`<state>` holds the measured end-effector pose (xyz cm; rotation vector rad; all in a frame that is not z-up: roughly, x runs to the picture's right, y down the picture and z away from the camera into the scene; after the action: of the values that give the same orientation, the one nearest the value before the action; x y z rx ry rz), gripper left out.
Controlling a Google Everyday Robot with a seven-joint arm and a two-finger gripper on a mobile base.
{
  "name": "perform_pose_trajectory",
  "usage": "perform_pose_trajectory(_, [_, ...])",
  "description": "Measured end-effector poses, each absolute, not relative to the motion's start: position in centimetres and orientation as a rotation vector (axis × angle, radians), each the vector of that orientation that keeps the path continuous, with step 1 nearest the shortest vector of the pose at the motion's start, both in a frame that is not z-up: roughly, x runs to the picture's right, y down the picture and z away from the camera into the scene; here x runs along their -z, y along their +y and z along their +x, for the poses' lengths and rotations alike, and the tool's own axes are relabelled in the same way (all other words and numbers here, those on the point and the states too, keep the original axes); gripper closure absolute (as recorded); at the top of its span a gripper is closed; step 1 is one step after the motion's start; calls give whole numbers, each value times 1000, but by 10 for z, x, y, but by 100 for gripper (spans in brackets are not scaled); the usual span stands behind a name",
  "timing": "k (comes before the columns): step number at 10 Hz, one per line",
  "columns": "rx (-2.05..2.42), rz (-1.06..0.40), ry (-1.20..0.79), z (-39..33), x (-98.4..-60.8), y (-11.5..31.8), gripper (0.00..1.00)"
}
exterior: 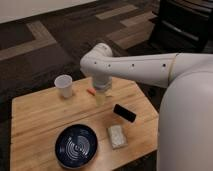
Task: Place the pepper in the ceramic bowl
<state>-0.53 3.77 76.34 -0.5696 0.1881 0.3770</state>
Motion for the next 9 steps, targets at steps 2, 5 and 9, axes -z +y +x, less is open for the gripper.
perform_pose_trajectory(2, [-334,-565,127,-10,-789,28,35])
perform_pose_trajectory(5, [-309,-566,86,-17,-825,23,35])
perform_pose_trajectory(9, [-263,-600,77,-38,-874,23,35])
